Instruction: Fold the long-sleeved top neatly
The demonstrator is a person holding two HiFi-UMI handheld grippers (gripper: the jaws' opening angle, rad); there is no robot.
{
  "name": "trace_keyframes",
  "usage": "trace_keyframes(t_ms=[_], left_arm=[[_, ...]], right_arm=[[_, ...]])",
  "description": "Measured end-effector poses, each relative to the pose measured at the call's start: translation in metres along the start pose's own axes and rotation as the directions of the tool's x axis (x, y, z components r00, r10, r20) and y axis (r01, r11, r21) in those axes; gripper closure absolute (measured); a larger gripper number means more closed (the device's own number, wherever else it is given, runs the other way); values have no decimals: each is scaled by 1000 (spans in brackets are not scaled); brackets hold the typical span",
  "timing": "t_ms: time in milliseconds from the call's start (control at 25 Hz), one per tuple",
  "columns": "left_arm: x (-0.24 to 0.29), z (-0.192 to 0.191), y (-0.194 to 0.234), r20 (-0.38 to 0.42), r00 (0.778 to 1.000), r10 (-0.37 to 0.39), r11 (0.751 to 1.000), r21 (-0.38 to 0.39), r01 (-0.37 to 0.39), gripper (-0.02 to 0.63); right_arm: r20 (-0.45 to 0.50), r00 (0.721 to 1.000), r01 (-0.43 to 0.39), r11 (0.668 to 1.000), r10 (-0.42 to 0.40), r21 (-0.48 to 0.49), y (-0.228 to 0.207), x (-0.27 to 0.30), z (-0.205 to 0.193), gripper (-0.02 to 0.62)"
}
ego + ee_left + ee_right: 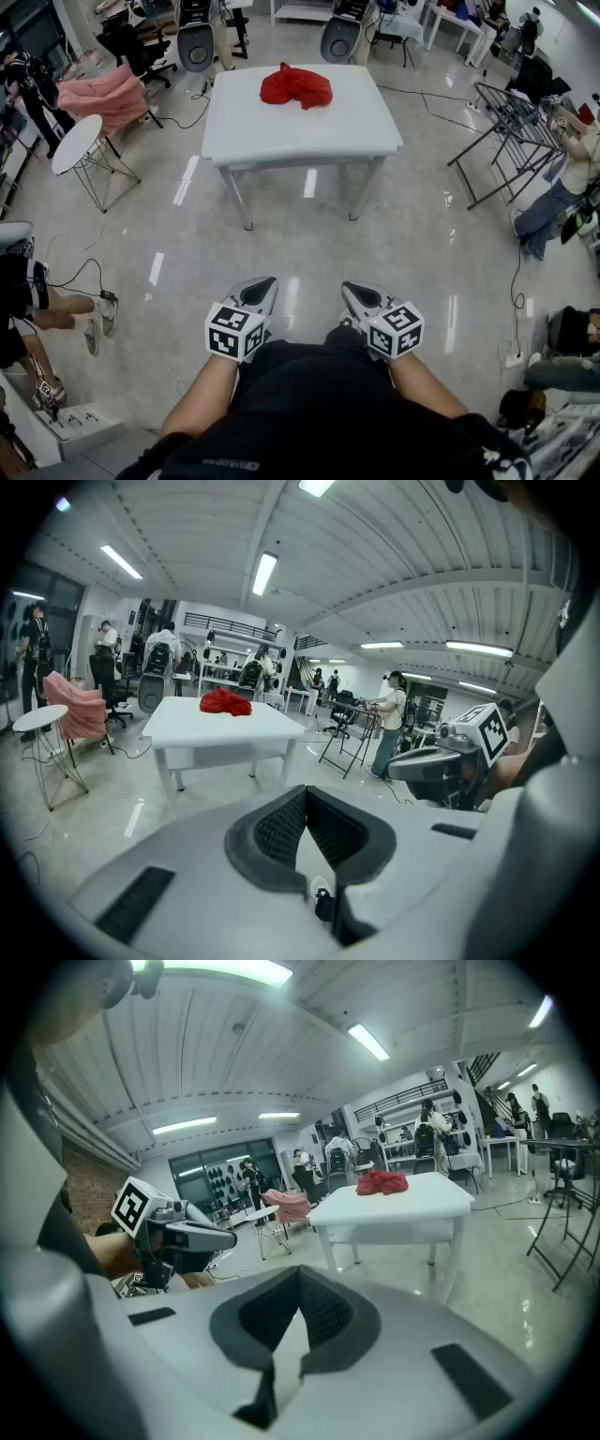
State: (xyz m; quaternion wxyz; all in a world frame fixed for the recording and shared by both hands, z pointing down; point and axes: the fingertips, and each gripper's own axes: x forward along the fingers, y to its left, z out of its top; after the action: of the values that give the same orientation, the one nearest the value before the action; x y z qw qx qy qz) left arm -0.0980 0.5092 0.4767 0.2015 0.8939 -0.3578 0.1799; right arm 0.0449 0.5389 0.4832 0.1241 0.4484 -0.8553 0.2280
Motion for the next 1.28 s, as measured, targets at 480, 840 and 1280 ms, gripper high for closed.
trace_keyframes(t_ms=[480,840,1280], left_arm=[[1,9,0,7,1000,0,1000,6,0,601],[-2,5,7,10,1000,-7,1000,-13,7,601],[-11,2,18,17,1000,-22,999,-23,22,601]], right_arm=[[-1,1000,-4,1000,4,-7,1,0,3,592],[-2,1000,-19,1000,19,9,8,6,2,591],[-23,1000,9,1000,-8,15,18,15,-1,591]])
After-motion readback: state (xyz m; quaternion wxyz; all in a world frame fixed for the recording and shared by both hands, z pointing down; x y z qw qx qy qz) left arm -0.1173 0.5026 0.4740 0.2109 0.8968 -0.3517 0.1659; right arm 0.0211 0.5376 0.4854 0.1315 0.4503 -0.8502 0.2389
